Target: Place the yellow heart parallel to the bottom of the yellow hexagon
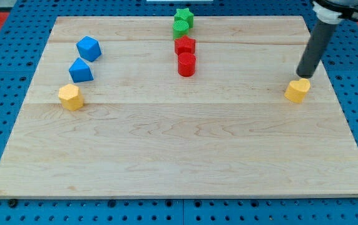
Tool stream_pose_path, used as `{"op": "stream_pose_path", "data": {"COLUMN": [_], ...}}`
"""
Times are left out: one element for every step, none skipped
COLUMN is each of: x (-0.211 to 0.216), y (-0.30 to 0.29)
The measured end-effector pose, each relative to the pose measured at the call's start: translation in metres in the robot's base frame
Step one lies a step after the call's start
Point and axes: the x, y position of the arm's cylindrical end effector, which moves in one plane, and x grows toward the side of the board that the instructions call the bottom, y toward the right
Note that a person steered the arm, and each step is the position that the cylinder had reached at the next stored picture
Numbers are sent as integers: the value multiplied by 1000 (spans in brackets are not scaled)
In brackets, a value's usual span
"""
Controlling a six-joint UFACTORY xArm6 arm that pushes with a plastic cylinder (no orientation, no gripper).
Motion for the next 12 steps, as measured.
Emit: {"op": "stream_pose_path", "data": {"x": [13, 23, 27, 37, 36, 36, 36, 36, 52, 66, 69, 69], "y": [0, -30, -74, -68, -52, -13, 13, 20, -7, -36, -65, -91]}}
